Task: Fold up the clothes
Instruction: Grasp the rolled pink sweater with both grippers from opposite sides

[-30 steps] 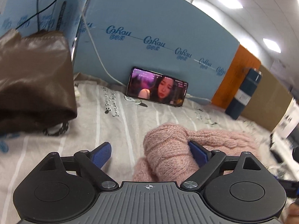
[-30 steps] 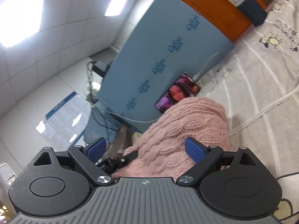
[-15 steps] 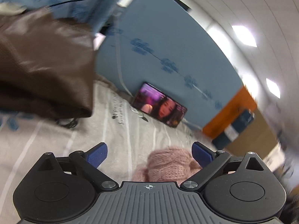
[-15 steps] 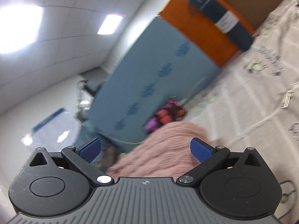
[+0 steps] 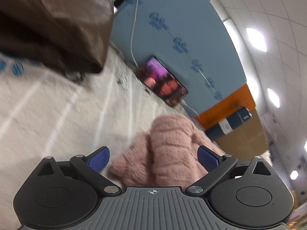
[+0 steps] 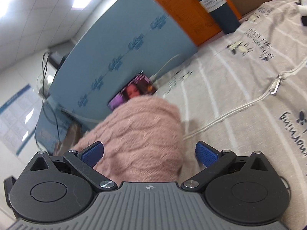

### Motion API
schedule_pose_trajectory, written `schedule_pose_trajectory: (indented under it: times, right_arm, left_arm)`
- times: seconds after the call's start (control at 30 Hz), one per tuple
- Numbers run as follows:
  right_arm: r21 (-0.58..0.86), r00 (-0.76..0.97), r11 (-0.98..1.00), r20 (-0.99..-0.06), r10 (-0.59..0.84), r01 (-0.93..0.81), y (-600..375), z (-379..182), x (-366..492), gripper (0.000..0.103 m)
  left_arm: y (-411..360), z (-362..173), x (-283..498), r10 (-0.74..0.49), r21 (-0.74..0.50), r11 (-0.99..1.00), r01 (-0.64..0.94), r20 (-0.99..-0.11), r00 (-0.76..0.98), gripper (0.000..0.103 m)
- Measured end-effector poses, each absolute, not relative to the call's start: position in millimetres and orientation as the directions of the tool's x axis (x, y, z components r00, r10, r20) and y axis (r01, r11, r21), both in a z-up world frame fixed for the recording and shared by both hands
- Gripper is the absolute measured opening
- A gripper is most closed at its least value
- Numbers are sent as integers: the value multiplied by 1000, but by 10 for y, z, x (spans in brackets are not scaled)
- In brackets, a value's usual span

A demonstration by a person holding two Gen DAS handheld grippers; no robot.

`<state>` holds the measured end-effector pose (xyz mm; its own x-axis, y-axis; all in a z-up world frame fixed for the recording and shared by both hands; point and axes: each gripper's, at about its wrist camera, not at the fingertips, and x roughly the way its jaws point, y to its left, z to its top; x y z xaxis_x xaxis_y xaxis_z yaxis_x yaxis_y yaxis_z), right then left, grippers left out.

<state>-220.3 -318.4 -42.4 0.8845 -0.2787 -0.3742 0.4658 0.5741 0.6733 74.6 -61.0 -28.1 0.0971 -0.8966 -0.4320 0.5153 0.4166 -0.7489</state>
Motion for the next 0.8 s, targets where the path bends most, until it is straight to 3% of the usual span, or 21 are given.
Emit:
schedule_pose_trajectory:
  times: [0.4,0.6,0.67,0.77,0.8]
  right_arm:
    - [606,890,672,-413,-191,426,-3049,-397,-2035,103]
    - [611,892,669,-411,-190,424,-3044,-401,-2035,103]
    - [602,889,674,-415,-195,429,-3032,-396,-2024,103]
    - [588,884,681,-421,-202,436,-3019,-388,-2012,101]
    - [585,883,682,-422,-205,438,-3016,-387,-2012,100]
  left_arm:
    - [-1013,-241,537,-902,-740,305,599,-426,-67,100]
    - [-1055,-218,473,-871,-567,420,708,-470,140,99]
    - [-1024,-259,505,-872,-561,432,706,-460,168,98]
    - [-992,-242,469,-891,-562,404,721,-422,170,91]
    - [-987,-239,439,-894,-549,395,737,-415,171,83]
